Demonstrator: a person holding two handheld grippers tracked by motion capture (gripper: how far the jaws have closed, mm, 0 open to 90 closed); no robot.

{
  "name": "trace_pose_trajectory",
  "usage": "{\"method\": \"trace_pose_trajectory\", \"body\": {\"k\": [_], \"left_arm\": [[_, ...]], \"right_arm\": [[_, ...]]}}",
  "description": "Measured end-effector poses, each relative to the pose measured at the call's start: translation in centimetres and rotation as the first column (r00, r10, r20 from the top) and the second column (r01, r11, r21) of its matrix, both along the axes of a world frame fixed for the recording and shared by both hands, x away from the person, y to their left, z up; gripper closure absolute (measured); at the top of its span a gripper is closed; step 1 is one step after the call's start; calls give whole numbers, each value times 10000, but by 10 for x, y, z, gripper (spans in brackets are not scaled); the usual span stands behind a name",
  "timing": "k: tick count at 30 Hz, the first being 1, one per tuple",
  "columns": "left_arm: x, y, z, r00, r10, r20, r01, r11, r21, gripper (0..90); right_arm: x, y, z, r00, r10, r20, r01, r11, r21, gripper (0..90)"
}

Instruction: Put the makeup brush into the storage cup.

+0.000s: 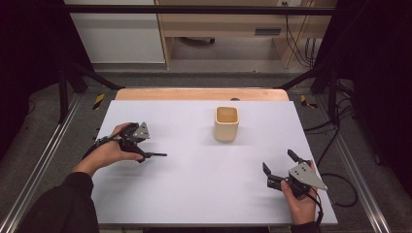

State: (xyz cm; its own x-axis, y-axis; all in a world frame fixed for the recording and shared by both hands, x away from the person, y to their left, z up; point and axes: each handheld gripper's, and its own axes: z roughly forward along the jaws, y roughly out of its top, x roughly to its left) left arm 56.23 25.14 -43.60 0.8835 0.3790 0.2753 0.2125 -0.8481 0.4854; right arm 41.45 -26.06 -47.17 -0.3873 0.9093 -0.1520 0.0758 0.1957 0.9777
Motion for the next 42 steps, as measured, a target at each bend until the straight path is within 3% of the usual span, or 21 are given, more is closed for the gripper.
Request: {"method": "trace_pose_trajectory", "body": {"k": [24,32,38,42], "left_arm": [[-3,0,-1,9991,-336,-271,340,9993,178,228],[-5,1,-1,9980,-441,-448,453,9986,265,319],[-5,2,-1,9972,-478,-575,493,9985,254,457],[-5,7,-2,9953,-517,-815,559,9972,502,510]], "right_arm": [[0,0,0,10000,-24,-30,24,10000,4,45],[0,0,0,10000,-41,8,41,10000,22,46],[0,-1,0,10000,-55,20,55,10000,15,46],[-1,0,1,10000,-44,13,44,10000,21,46]]}}
